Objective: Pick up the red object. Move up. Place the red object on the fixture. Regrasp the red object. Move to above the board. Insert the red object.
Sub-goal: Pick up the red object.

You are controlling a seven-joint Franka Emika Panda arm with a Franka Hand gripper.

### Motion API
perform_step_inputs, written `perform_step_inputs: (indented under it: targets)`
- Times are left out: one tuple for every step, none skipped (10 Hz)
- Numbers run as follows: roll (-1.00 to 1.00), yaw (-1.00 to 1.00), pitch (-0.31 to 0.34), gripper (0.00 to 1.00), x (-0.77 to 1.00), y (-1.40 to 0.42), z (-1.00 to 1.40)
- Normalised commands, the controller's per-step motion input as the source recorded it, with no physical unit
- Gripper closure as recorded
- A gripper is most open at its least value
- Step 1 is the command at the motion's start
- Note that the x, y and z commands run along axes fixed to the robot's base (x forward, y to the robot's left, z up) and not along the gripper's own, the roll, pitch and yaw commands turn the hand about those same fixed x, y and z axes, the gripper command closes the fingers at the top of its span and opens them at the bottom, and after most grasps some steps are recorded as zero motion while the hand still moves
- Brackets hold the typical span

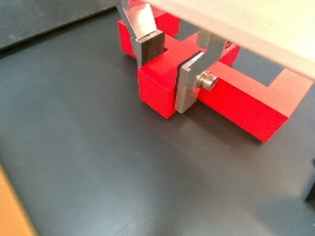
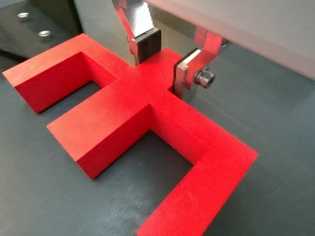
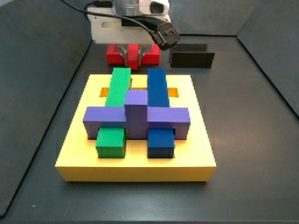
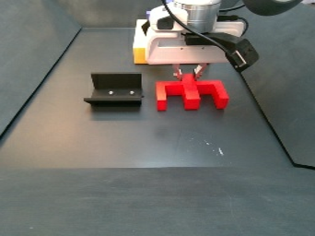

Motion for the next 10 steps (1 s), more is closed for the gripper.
perform_step_inputs:
  targets:
    - [0.0, 0.0, 0.0, 1.0, 0.0, 0.0, 0.0]
    - [0.0, 0.0, 0.0, 1.0, 0.0, 0.0, 0.0]
    - [0.0, 0.0, 0.0, 1.0, 0.0, 0.0, 0.0]
    - [0.0, 0.0, 0.0, 1.0, 0.0, 0.0, 0.0]
    - [0.0, 0.0, 0.0, 1.0, 0.0, 0.0, 0.0]
    - [0.0, 0.0, 0.0, 1.0, 0.0, 0.0, 0.0]
    - [0.0, 0.0, 0.0, 1.0, 0.0, 0.0, 0.0]
    - [0.0, 0.0, 0.0, 1.0, 0.0, 0.0, 0.0]
    - [0.0, 0.0, 0.0, 1.0, 0.0, 0.0, 0.0]
    - [0.0, 0.0, 0.0, 1.0, 0.0, 0.0, 0.0]
